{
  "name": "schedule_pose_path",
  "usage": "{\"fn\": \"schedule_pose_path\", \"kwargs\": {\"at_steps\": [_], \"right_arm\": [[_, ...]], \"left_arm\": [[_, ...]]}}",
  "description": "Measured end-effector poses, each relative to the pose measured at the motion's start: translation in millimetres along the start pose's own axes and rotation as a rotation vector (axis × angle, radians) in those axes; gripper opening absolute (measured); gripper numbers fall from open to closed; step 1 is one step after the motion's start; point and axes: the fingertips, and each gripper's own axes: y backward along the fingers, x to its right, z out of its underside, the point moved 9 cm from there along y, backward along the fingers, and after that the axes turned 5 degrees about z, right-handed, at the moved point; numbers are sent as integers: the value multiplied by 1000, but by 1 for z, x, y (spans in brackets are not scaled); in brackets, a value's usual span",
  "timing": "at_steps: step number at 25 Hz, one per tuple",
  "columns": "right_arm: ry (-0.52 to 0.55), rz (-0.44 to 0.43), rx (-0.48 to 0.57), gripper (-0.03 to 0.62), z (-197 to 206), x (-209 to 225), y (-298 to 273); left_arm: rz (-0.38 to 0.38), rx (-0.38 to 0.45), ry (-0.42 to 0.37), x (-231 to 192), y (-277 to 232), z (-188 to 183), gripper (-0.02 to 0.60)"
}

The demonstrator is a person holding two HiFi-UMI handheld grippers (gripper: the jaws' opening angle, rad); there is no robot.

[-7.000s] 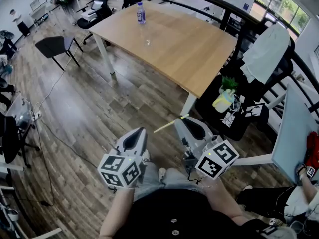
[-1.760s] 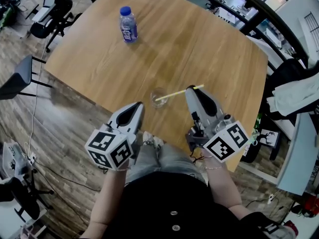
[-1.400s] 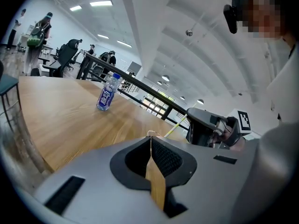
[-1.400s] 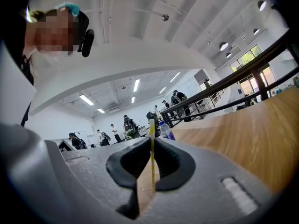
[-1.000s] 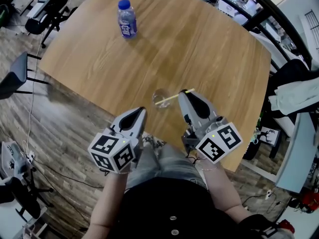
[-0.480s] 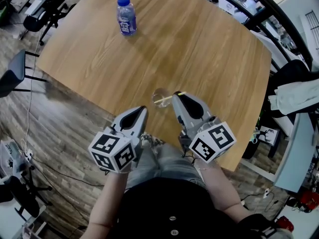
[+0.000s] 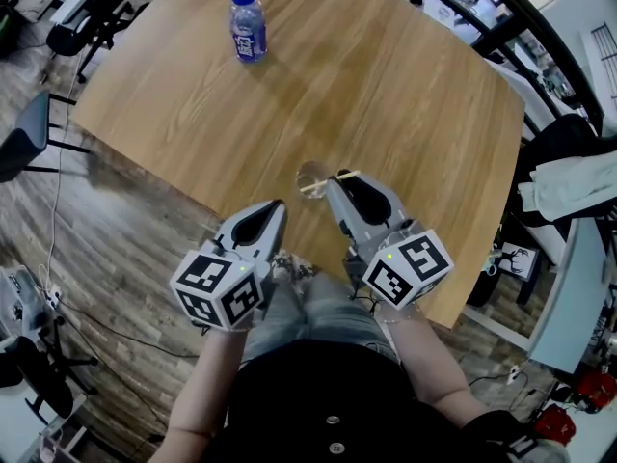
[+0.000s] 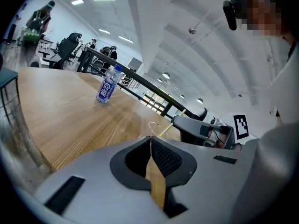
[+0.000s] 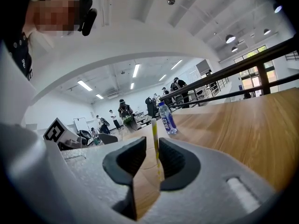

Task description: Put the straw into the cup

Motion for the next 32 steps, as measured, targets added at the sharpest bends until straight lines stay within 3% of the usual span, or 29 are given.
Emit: {"fn": "schedule_pose_path", "kwargs": {"at_steps": [9, 24, 32], "right_arm": [[8, 30, 31, 164, -7, -5, 8], [32, 2, 171, 166, -50, -7, 44], [49, -92, 216, 148, -69, -24, 54]], "left_arm": [[-12, 30, -15, 5, 15, -4, 21], [14, 148, -74, 36, 30, -31, 21], [37, 196, -112, 50, 36, -46, 21]]}}
